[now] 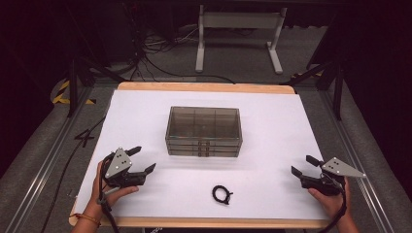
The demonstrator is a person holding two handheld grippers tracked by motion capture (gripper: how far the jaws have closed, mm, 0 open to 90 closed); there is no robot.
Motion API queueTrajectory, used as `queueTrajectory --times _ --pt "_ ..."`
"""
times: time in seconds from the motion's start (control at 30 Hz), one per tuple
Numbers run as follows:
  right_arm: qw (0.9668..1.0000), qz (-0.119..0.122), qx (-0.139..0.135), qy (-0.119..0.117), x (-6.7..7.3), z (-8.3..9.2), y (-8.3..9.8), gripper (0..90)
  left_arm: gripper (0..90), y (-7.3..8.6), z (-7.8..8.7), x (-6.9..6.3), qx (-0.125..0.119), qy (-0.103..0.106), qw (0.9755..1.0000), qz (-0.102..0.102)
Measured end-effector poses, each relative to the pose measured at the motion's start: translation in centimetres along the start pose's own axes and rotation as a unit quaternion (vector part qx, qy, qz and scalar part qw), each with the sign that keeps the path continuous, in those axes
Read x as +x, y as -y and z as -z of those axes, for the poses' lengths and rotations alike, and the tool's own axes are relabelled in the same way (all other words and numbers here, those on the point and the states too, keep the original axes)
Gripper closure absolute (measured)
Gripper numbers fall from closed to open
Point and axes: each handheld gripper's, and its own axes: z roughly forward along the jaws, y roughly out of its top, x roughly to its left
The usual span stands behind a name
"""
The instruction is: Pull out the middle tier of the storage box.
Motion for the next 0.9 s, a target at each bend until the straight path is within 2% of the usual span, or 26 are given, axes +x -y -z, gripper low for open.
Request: queueTrajectory --times 0.13,0.3,0.63,0.7,0.9 --pt "1.0 -0.002 -0.002 -0.004 0.0 0.1 -0.1 30.7 24.3 -0.1 -0.1 0.0 0.004 0.0 1.0 -0.002" --pt "0.9999 -0.005 -0.007 -0.011 -0.1 0.2 -0.2 35.1 24.9 -0.5 -0.1 -0.1 0.012 -0.001 0.9999 -0.013" --pt "0.9997 0.014 -0.002 -0.02 0.3 0.5 -1.2 53.6 33.5 -1.8 -0.4 -0.5 0.014 0.008 0.9992 -0.035" --pt "0.9995 0.017 -0.003 -0.027 0.5 0.6 -1.6 56.2 35.6 -2.3 -0.6 -0.9 0.018 0.006 0.9987 -0.048" --pt "0.9989 0.026 -0.008 -0.038 1.0 0.6 -2.4 59.2 37.9 -2.8 -0.8 -1.2 0.017 0.008 0.9982 -0.057"
